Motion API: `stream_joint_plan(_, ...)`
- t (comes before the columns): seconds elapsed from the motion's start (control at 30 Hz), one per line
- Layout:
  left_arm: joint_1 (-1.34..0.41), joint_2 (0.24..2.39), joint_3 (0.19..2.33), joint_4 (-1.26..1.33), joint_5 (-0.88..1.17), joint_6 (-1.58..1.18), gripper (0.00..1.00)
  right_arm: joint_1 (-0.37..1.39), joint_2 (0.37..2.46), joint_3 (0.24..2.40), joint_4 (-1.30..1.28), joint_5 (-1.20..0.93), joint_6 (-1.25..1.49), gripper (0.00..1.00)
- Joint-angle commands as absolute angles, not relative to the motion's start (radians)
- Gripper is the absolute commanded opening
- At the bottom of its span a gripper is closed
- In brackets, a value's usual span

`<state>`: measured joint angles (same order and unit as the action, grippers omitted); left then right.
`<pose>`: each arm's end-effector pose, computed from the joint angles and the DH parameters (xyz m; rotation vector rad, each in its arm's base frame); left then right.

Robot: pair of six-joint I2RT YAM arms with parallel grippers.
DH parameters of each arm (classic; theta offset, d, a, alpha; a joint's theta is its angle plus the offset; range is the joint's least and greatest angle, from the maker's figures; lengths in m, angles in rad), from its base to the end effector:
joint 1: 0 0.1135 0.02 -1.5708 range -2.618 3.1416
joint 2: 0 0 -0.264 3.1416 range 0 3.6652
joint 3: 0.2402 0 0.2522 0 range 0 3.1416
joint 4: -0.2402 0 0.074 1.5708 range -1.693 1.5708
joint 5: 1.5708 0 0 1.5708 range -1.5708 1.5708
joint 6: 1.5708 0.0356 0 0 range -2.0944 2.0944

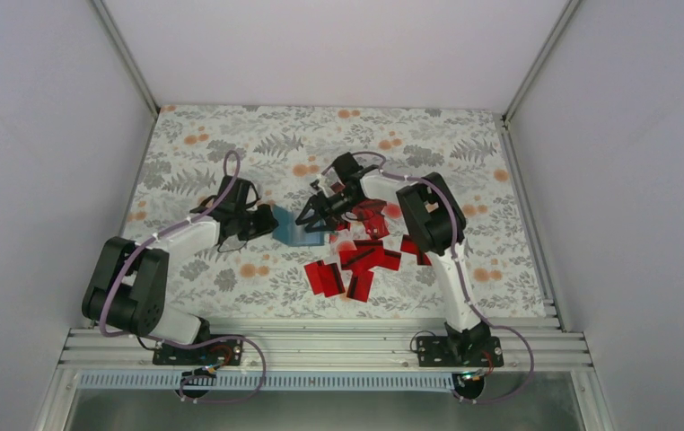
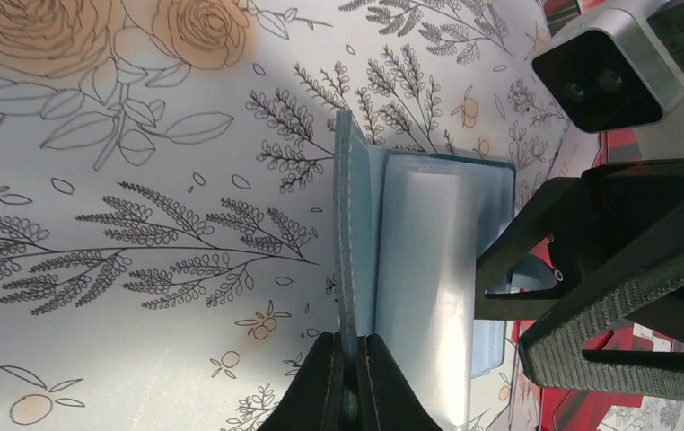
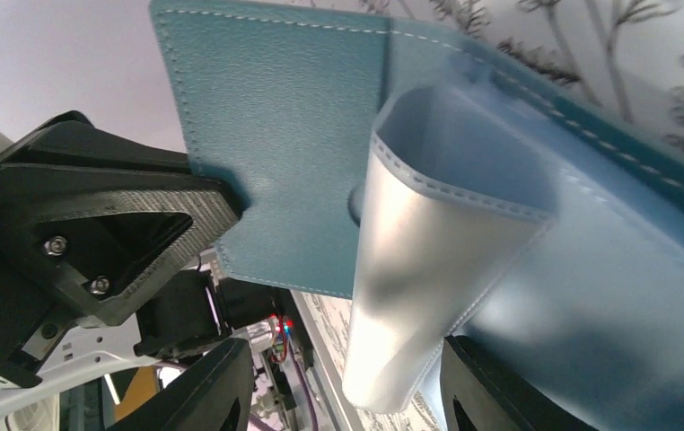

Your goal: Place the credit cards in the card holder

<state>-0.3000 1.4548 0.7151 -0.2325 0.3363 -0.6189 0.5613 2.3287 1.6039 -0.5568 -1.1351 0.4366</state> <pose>0.2559 -0.0914 0.1660 -0.2835 2.6366 -0.7653 0.3638 0.2669 0.1024 0.3719 -2.3816 -1.5108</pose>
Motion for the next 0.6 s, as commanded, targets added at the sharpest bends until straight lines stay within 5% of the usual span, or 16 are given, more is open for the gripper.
stream_joint_plan(0.0,-0.305,1.451,0.681,-0.194,0.392,-0.632,0.02,0.587,2.350,1.630,-0.542,-1.183,0.439,0.54)
stream_joint_plan(0.57,-0.289,1.484,0.651,-0.138,0.471,-0.618,0.02,0.638,2.400,1.729,-0.494,-1.253,0.461,0.53)
